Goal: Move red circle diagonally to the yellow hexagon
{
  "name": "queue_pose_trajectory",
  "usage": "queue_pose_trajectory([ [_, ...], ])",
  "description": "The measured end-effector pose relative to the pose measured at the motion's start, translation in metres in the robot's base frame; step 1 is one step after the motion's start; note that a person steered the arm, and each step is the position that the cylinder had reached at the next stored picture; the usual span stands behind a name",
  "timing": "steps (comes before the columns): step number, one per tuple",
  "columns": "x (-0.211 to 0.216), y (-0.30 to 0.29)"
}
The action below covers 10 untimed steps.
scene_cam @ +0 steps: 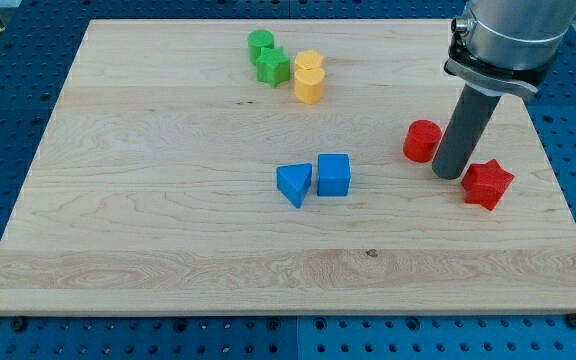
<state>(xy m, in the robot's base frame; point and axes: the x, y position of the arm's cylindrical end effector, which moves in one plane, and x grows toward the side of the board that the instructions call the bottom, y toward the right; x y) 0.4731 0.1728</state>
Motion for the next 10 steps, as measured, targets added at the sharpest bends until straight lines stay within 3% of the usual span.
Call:
queue_pose_trajectory([
  [1, -0.023, -0.003],
  [2, -0.082, -0.003],
  [3, -0.101, 0.0],
  [5, -0.024, -0.018],
  [7, -0.117, -0.034],
  [10, -0.148, -0.029],
])
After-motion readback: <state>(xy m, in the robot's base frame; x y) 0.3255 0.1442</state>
